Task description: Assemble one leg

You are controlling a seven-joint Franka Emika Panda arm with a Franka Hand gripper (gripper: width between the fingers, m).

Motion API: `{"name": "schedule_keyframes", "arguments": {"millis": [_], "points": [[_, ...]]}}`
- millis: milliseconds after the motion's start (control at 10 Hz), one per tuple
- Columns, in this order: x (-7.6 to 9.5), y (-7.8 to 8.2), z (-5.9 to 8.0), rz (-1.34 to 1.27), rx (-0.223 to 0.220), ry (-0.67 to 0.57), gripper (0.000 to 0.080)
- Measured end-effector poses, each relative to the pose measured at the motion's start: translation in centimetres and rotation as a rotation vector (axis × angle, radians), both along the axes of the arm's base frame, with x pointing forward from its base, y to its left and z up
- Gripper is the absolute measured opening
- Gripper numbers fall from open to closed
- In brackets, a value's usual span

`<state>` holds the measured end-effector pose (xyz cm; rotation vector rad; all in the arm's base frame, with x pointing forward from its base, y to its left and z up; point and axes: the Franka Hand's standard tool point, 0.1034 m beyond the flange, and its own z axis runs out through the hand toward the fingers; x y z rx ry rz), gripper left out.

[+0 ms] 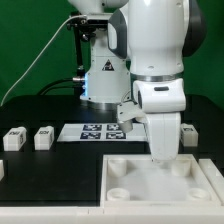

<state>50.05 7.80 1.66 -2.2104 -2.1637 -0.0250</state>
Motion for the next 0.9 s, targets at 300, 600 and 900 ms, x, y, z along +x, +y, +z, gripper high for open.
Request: {"name": "schedule_keyframes", "arguments": {"millis": [300,600,900], "points": [[0.01,-0.19,-0.02,-0.012,0.0,0.001,0.0061],[0.05,-0.45,-0.01,-0.018,-0.001,0.001,0.0544],[0.05,-0.43,-0.01,-0.02,-0.001,0.001,0.0643]]}}
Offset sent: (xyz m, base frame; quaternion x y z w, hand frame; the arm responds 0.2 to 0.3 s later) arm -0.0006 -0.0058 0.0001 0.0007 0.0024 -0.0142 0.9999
